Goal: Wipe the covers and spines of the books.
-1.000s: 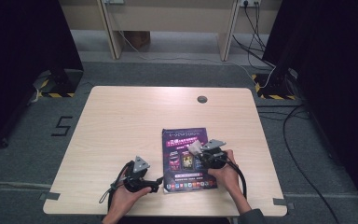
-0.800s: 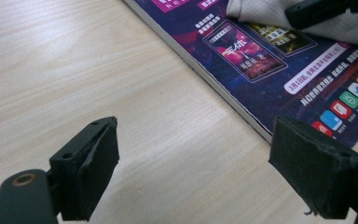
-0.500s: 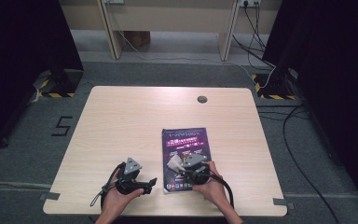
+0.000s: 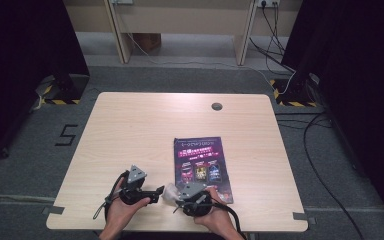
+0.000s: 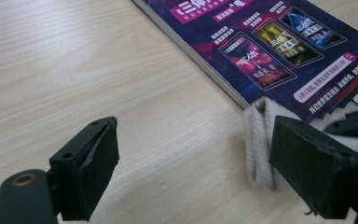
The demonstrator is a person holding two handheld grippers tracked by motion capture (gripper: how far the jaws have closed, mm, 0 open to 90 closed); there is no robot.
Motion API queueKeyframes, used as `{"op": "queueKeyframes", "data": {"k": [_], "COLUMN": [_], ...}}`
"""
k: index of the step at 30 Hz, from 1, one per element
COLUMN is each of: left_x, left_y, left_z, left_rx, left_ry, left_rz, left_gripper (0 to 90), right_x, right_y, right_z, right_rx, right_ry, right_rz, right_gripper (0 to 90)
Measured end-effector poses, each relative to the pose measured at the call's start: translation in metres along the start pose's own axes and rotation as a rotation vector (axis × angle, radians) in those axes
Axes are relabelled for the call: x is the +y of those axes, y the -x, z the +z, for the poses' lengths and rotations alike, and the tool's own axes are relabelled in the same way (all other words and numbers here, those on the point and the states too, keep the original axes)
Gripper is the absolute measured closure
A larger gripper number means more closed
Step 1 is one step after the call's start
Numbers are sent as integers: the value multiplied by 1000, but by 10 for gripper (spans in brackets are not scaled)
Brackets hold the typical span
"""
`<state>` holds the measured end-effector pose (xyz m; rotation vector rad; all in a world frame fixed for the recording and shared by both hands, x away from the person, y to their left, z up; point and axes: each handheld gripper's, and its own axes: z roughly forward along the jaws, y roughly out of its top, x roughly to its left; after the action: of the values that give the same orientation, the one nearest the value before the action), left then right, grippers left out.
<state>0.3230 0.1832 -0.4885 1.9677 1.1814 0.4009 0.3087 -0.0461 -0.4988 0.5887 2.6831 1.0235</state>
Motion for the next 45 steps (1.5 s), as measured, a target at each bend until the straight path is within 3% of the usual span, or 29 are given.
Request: {"op": "queueKeyframes", "data": {"k": [3, 7, 10, 26, 29, 31, 35, 39, 45], "left_x": [0, -1, -2, -8, -9, -9, -9, -9, -10], "left_y": [0, 2, 3, 26, 26, 26, 26, 28, 28], "left_z": [0, 1, 3, 15, 15, 15, 16, 17, 18], "left_rx": [4, 2, -3, -52, -50, -54, -56, -62, -66], "left_ry": [-4, -8, -14, -73, -77, -77, -78, -82, -85], "left_rz": [6, 14, 19, 110, 117, 118, 116, 119, 123], "left_gripper": [151, 151, 151, 157, 158, 158, 158, 158, 162], "right_x": [1, 0, -4, -50, -56, -57, -59, -72, -95], "right_y": [-3, 2, 11, 113, 125, 131, 144, 155, 170], "right_z": [0, -1, -3, -36, -43, -49, -75, -99, -120], "right_rx": [-7, 11, -8, -284, -311, -353, -400, -446, -505], "right_ry": [-6, -3, -6, 5, 7, 5, 67, 105, 97], "right_rz": [-19, 4, 28, 277, 324, 315, 349, 406, 485], "right_gripper": [744, 742, 743, 748, 754, 754, 754, 753, 748]}}
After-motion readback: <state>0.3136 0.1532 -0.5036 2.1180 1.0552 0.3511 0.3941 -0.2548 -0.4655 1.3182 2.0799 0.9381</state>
